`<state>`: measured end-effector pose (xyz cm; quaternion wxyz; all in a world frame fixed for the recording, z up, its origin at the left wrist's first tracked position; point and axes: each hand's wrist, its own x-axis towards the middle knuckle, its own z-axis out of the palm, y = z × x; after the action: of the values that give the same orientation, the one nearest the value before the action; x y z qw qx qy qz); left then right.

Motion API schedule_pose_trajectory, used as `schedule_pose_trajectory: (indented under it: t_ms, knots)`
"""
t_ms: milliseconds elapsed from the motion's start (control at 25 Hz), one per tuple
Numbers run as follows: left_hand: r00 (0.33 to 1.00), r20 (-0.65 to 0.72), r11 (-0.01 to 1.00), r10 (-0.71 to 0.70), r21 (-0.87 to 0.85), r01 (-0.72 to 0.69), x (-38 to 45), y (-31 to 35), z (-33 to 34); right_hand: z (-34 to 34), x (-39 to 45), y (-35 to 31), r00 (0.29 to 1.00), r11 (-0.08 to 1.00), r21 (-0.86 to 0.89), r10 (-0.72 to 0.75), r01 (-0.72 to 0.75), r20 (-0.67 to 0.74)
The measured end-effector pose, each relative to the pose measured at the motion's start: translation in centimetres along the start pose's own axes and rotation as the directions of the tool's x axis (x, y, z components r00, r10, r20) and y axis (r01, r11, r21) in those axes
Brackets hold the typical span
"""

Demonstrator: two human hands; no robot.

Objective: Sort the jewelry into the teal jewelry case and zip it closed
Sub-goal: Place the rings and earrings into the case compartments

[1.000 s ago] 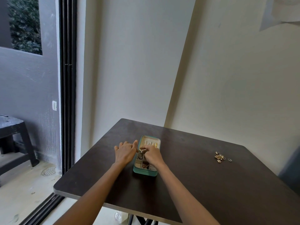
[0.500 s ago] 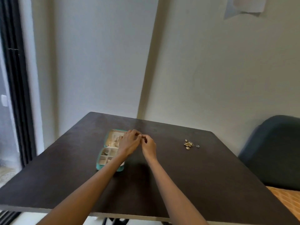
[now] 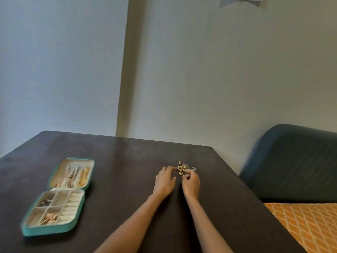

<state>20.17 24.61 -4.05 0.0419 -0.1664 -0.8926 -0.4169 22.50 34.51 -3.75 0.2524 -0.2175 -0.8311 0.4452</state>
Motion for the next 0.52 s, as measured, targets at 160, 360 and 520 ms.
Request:
schedule_pose_trajectory:
  t_ms: [160,360,520]
  knots:
    - [0.998,-0.043,0.994,0.035,0.105,-0.030,3.1,-1.0,0.9,0.4,2.7,0.7,0.998,0.993,-0.112,-0.028,0.034,0.054]
    - [0.991,-0.029,0.954,0.130,0.276,-0.118,5.5,-1.4,2.1,1.0,4.4,0.9,1.000,0.964,-0.267,-0.005,0.005,0.000]
    - [0.989,-0.063,0.942,0.132,0.320,-0.105,6.0,-1.3,2.6,0.8,4.5,1.4,1.000,0.960,-0.279,0.005,-0.006,-0.007]
